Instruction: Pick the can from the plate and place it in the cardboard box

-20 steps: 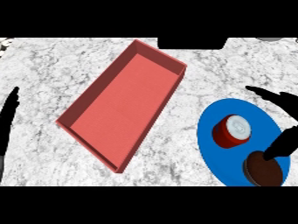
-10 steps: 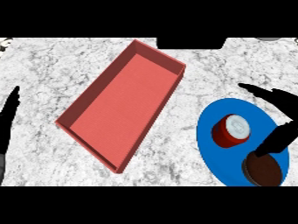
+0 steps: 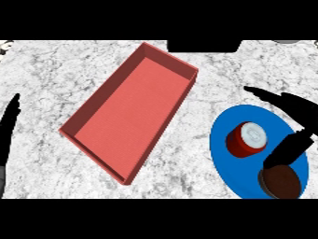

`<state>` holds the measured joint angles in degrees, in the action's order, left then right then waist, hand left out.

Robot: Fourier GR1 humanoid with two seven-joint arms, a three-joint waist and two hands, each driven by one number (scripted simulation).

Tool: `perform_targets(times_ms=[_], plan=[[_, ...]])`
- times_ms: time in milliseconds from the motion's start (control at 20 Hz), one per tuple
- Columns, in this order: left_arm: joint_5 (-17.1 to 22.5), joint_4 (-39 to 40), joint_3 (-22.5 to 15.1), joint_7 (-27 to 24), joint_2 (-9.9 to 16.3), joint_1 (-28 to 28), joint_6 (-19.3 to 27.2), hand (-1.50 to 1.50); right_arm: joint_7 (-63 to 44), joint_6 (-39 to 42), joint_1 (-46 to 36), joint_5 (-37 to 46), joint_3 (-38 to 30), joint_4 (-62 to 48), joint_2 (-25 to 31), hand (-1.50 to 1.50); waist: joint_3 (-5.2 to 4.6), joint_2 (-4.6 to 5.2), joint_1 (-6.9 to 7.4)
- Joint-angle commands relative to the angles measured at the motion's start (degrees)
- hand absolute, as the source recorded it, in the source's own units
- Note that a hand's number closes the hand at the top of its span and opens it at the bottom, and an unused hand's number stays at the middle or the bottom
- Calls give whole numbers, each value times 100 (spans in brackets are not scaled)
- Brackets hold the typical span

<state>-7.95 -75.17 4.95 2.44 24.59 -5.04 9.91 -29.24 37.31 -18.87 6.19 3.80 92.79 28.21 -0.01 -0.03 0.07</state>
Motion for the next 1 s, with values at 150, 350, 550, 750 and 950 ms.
perform_targets(times_ms=[150,350,550,750,950], plan=[[-90,-202,140,1,-48,161,-182,0,-1154,437,-14,3,129,445,-260,-150,-1,-6,3],[-244,128,162,-67,-257,-152,-70,0,-687,123,201,739,450,-98,-663,-150,0,6,-3],[-370,-265,208,230,-289,-15,-216,0,-239,90,-38,1218,203,-576,-643,150,1,4,6],[-315,-376,211,349,-236,-84,-207,0,359,-953,-189,2238,558,-708,-677,150,4,10,34],[-302,-448,371,228,-122,86,-306,0,722,-1236,-325,2616,367,-1001,-493,150,3,6,49]])
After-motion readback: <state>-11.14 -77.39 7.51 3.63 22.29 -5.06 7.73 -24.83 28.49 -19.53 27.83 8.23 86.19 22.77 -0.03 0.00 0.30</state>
